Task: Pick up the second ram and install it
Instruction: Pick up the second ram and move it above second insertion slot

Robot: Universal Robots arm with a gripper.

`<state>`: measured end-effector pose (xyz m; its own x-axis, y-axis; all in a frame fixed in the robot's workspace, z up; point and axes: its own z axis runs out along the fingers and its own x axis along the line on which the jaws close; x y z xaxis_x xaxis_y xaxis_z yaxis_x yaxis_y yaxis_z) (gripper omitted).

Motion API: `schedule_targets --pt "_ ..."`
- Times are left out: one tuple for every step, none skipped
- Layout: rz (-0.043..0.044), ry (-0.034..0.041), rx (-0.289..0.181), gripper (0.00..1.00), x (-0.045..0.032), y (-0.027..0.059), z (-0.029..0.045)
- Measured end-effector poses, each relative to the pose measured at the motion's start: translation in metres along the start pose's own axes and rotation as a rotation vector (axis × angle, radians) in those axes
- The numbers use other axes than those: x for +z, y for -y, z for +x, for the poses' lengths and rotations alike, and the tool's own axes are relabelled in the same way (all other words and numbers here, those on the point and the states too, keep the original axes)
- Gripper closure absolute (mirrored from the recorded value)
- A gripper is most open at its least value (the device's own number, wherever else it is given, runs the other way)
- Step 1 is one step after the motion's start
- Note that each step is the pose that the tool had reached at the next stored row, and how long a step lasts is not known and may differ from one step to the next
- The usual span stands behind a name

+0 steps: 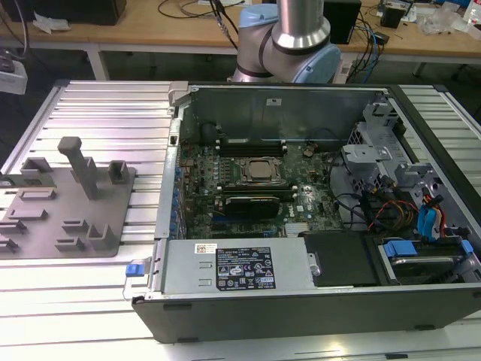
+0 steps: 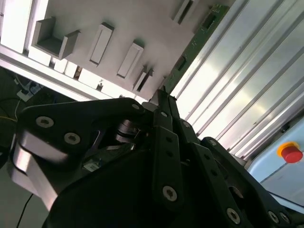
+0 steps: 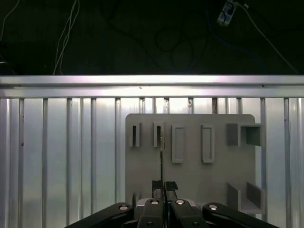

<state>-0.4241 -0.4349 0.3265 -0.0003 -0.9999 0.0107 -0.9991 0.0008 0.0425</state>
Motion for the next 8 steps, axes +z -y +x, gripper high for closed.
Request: schedule_targets --pt "-0.0001 -0.0001 0.0 0.91 -0.0014 0.0 0.0" --pt "0.0 -0.0001 0.0 0.91 -0.0036 -0.0002 0.0" --pt "0.0 0.0 0.0 0.91 -0.0047 -0.0002 0.0001" --pt "0.0 0.0 0.0 0.91 -0.0053 -0.0002 0.0001" --pt "0.0 0.0 0.0 0.91 -0.0065 -0.0003 0.0001" --pt "-0.0001 -0.0003 0.0 0.91 -0.0073 -0.0003 0.0001" --pt "-0.0001 -0.0005 0.0 0.91 -0.0078 -0.0003 0.0001" --pt "-0.0001 -0.0006 0.0 0.91 -0.0085 -0.0003 0.0001"
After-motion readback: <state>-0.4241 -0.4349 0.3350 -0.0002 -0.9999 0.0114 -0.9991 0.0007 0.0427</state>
